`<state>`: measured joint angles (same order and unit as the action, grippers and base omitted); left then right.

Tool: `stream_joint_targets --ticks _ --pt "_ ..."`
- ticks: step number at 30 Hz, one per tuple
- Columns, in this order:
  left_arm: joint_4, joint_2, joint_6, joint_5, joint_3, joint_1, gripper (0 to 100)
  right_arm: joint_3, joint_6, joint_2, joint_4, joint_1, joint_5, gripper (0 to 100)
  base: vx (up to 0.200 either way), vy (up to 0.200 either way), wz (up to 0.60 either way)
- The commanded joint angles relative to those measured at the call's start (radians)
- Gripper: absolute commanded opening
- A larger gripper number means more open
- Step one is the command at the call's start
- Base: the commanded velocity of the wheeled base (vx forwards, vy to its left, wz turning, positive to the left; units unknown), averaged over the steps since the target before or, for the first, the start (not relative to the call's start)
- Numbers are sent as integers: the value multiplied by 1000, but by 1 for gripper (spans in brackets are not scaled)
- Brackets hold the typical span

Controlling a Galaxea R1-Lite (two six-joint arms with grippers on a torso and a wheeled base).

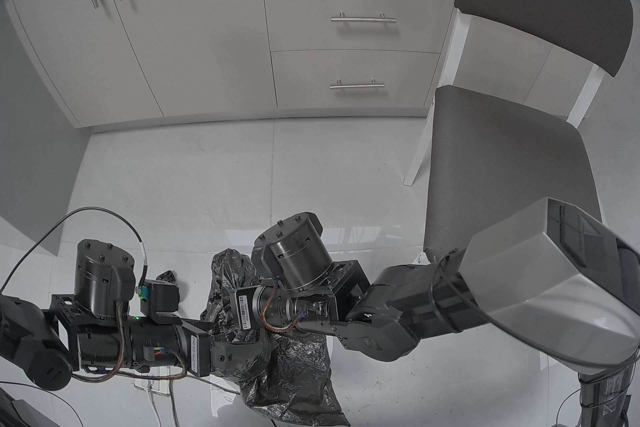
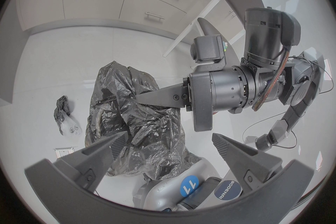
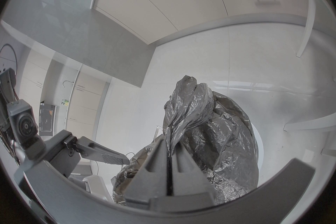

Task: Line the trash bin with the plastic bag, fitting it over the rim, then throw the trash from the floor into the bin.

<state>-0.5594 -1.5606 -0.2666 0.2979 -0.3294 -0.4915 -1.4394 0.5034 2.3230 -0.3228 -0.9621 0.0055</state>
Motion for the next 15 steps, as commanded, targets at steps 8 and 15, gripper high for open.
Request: stream_joint_targets --ticks 8,15 --pt "-251 -253 7 -16 9 -41 100 0 1 -20 -2 -7 -1 0 0 0 0" --pt "-320 -340 9 -111 21 -79 100 -3 1 -24 -2 -6 -1 0 0 0 0"
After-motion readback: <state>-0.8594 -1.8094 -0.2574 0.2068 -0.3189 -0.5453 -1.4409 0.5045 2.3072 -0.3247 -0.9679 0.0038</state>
